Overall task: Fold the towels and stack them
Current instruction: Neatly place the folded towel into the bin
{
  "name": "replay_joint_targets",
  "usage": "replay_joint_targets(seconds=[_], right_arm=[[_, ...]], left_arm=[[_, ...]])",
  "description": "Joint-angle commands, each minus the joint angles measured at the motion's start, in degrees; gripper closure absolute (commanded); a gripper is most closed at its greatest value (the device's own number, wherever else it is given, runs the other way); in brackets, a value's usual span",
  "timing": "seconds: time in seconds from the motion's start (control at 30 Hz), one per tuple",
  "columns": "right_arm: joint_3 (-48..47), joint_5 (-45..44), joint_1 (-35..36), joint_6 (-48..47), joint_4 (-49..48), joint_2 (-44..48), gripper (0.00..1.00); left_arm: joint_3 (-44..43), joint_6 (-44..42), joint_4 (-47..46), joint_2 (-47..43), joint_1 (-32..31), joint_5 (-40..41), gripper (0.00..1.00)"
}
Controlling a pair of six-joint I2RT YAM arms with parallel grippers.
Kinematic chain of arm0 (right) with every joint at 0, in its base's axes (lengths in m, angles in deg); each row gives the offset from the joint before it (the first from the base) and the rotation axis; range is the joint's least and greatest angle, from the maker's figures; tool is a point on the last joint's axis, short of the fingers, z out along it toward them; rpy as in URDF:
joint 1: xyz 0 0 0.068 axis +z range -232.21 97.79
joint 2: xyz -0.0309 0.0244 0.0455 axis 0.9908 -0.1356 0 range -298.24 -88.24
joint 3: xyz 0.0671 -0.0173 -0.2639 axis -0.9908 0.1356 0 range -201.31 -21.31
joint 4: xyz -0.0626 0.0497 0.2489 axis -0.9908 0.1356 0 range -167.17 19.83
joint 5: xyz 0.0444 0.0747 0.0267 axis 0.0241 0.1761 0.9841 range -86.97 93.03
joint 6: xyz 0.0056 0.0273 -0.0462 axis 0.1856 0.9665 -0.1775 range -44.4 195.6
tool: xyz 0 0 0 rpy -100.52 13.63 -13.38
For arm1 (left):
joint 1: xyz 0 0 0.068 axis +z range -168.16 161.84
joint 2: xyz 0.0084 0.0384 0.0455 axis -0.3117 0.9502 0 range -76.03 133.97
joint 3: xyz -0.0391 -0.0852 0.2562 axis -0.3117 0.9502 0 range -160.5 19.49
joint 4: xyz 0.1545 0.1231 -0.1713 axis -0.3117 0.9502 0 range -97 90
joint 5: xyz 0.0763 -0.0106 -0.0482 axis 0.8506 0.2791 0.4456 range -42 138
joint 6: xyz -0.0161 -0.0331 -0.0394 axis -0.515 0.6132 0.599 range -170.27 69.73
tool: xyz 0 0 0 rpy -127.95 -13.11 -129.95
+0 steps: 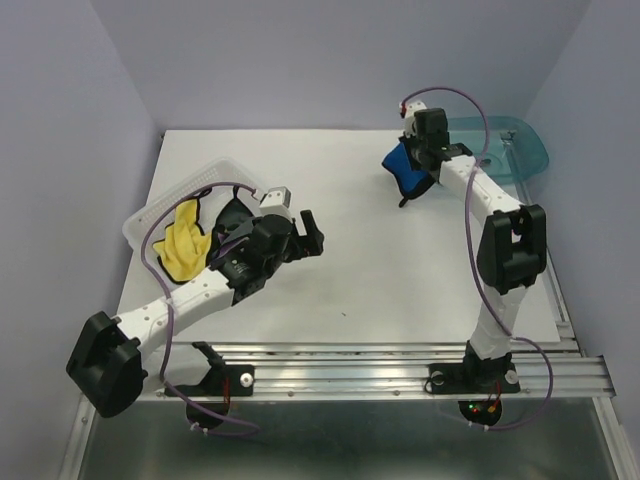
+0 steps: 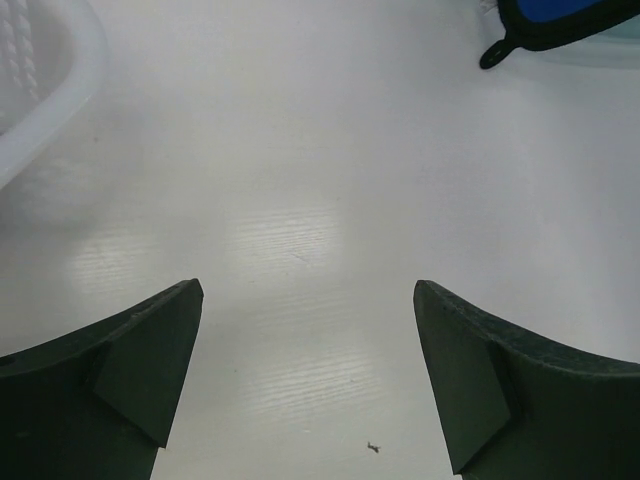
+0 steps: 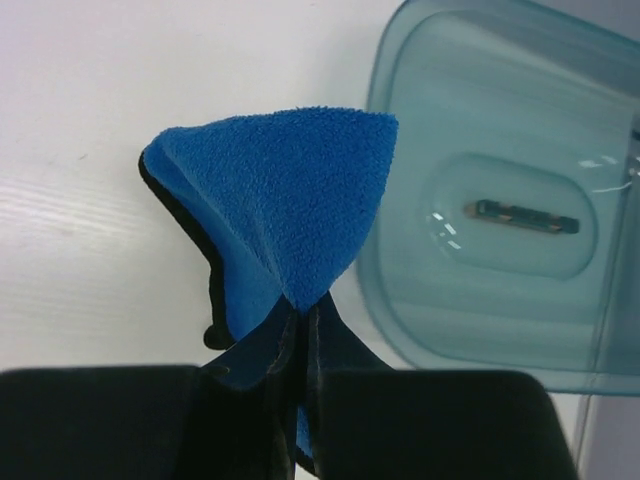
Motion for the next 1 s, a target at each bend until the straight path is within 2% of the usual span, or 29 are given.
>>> replay_joint_targets(seconds=[0.0,0.37,0.53,0.67,0.7,0.97], right_arm=[[-10.69,1.89,-5.04,-6.34,2.48,-2.74,0.99],[-28.53,7.25,-11.55,-7.92,6.62,-13.03,0.99],[-31.44,11.29,-13.93,-7.66,7.06,-16.46,0.99],[-33.03,10.86,-14.63,-6.79,7.15,-19.62,0.99],[-33.12,11.38,-16.72,-6.26,7.15,-20.06,0.99],[-30.15,15.70,-20.87,-0.72,5.49,-22.79,0.99]], left_arm=[[-2.23,-2.21,0.30,1.17,1.47,2.11,0.01],[-3.02,-3.35,-0.57,4.77,5.16,-0.35,0.01],[-3.02,-3.79,-1.10,5.57,6.39,-1.23,0.01],[-3.29,-4.49,-1.54,6.53,7.10,-2.11,0.01],[-3.46,-4.49,-1.63,6.62,7.27,-2.20,0.01],[-4.60,-4.41,-2.07,8.99,7.80,-3.69,0.01]])
